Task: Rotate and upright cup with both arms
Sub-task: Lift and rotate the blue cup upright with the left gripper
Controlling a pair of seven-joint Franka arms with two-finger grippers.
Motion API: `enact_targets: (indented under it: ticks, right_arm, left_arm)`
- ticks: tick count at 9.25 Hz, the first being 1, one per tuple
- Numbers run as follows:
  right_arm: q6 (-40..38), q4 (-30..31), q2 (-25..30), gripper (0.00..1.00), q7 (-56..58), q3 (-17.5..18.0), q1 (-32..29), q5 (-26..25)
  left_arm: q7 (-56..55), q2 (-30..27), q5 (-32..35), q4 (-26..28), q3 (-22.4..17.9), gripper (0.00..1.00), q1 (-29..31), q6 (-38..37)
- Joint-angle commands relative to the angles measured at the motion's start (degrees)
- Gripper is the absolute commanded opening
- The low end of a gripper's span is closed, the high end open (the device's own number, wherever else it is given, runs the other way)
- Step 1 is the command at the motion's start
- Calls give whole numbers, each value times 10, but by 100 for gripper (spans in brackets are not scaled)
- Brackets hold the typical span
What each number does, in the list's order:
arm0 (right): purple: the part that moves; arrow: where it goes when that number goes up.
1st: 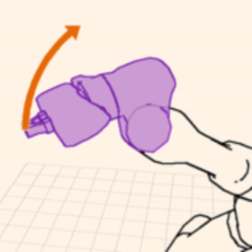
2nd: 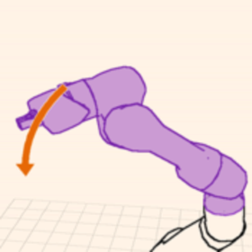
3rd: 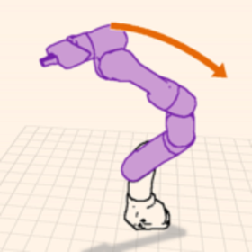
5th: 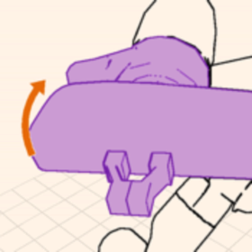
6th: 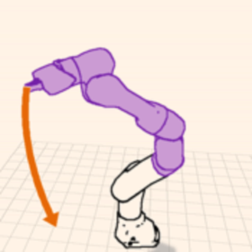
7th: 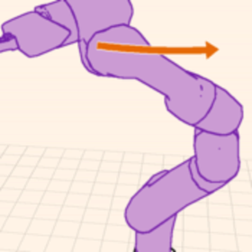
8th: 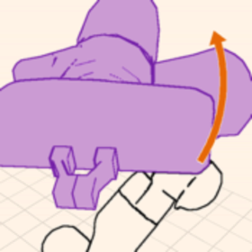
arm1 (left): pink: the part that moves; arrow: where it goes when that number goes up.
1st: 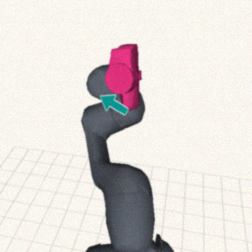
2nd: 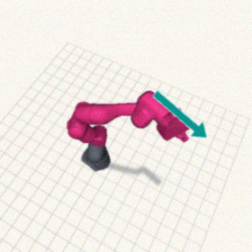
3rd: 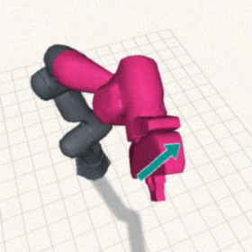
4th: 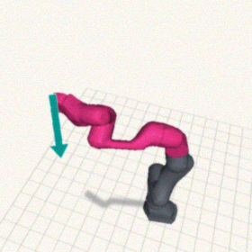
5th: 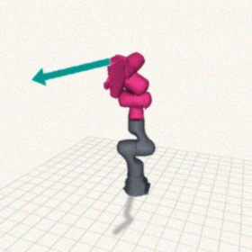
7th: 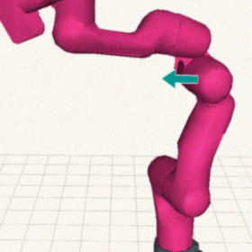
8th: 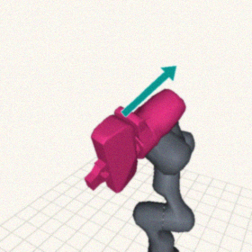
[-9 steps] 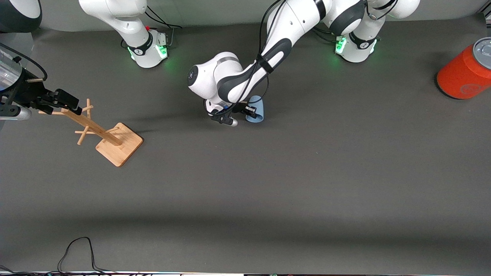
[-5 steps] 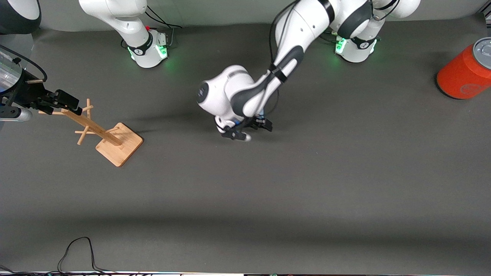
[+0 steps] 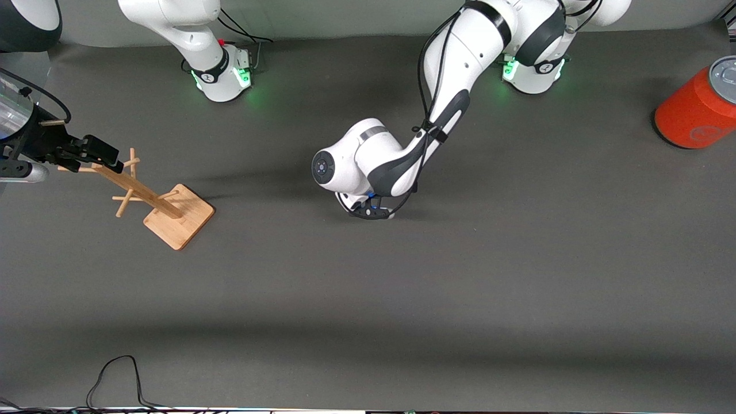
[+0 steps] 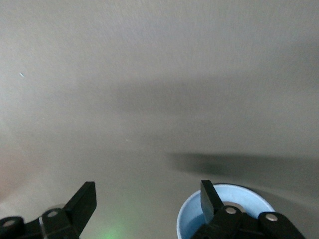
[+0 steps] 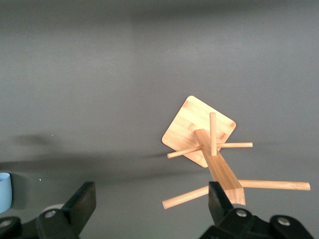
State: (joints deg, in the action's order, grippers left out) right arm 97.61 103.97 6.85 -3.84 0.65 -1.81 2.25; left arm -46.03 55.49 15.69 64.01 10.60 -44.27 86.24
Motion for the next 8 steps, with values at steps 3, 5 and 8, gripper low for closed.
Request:
enact_targets:
  ticks: [3,5,8]
  right_arm:
    - [-33,-16,-7,100,3,-3,6,-8]
    - [-33,-16,-7,100,4,-4,5,-8]
    - [-33,-17,-8,100,3,-5,4,-8]
  left_arm:
    - [-20,-15,-8,37,1,0,-33,-5]
    - [-28,-22,-10,32,1,0,-32,-6]
    - [-13,-58,-7,-3,0,0,-14,-50]
